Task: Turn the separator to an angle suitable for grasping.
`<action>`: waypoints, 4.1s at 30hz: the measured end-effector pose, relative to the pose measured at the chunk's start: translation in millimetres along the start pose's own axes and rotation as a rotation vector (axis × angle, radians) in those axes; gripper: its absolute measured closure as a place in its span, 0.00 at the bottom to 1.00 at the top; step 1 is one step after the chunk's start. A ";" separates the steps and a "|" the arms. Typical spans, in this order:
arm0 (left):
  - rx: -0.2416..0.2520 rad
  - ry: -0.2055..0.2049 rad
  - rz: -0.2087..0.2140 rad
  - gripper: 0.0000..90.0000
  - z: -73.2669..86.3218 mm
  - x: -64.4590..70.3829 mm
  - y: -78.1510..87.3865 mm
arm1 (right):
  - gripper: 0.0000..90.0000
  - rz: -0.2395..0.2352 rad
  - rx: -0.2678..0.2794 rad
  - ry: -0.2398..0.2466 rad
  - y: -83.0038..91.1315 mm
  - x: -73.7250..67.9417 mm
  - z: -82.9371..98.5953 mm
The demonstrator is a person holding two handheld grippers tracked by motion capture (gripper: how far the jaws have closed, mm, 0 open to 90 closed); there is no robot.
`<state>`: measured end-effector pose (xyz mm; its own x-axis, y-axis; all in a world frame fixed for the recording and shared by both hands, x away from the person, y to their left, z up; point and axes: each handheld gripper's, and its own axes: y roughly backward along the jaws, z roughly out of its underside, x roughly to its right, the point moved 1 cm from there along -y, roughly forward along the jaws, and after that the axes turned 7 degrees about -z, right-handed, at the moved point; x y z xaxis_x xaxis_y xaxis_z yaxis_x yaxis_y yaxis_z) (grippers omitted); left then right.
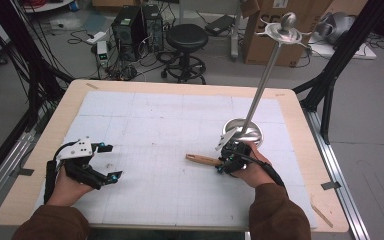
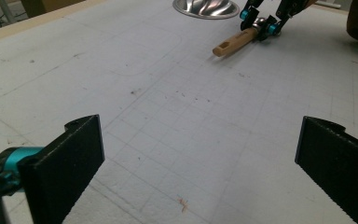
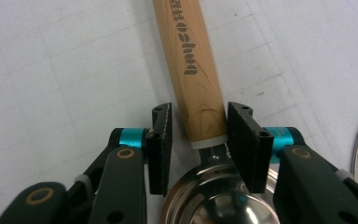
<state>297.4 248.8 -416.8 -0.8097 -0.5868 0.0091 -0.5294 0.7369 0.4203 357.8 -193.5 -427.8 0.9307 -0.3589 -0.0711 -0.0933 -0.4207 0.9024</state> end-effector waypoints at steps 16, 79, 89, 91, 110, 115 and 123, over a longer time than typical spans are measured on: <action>-0.003 -0.003 0.003 0.02 0.0 0.1 -0.4 | 0.66 0.038 -0.024 -0.004 1.1 -0.2 -0.4; 0.008 0.004 0.012 0.02 -0.6 0.7 -0.1 | 0.77 -0.073 0.251 -0.005 43.6 -26.8 0.9; 0.016 -0.005 0.024 0.02 -5.2 5.7 -2.1 | 0.77 -0.085 0.406 0.028 58.0 -44.5 7.4; 0.016 -0.007 0.026 0.02 -5.6 6.5 -2.8 | 0.76 -0.084 0.426 0.035 58.1 -47.2 9.7; 0.048 -0.017 0.063 0.02 -22.6 12.2 -2.9 | 0.76 -0.115 0.518 0.076 62.5 -49.4 4.3; 0.080 -0.030 0.100 0.02 -37.6 18.2 -4.0 | 0.76 -0.132 0.529 0.088 64.0 -50.9 -2.6; 0.105 -0.071 0.143 0.02 -68.2 29.3 -11.5 | 0.76 -0.163 0.535 0.123 60.6 -53.8 -21.3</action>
<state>297.0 200.2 -359.5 -0.8922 -0.4516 -0.0034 -0.4284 0.8440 0.3226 309.6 -181.9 -360.2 0.9794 -0.1678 -0.1122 -0.0815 -0.8373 0.5407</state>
